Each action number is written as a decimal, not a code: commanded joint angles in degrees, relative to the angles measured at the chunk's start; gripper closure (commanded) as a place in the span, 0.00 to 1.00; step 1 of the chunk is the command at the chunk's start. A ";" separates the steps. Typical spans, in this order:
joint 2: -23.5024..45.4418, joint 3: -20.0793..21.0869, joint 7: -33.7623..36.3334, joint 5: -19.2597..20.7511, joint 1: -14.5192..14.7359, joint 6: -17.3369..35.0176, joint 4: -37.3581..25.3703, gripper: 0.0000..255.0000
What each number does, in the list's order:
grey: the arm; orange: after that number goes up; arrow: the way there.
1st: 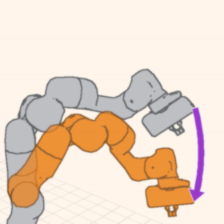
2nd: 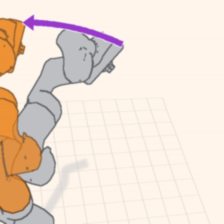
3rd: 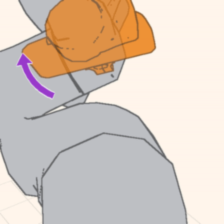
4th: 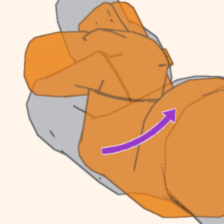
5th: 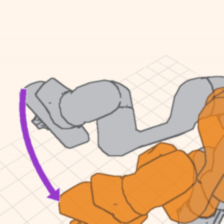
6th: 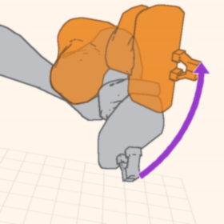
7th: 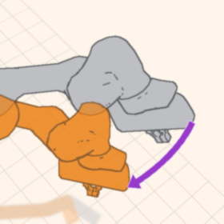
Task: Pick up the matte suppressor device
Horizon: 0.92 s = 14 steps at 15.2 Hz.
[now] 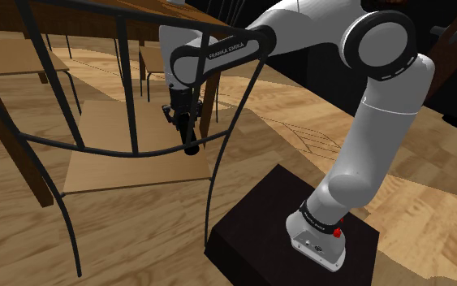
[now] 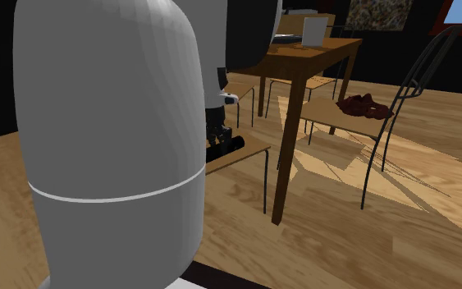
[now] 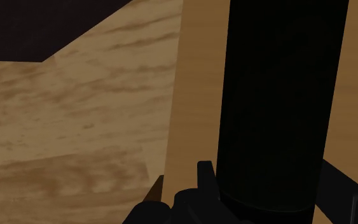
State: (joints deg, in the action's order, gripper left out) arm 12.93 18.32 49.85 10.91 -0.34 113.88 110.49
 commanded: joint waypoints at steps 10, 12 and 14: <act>-1.03 0.11 -0.50 -0.49 -0.08 -1.86 -0.90 1.00; -1.64 0.18 -0.80 -0.78 -0.12 -3.22 -1.70 1.00; -2.21 0.24 -1.08 -1.05 -0.15 -4.59 -2.56 1.00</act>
State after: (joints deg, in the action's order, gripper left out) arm 10.88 18.54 48.90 9.95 -0.49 110.03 108.53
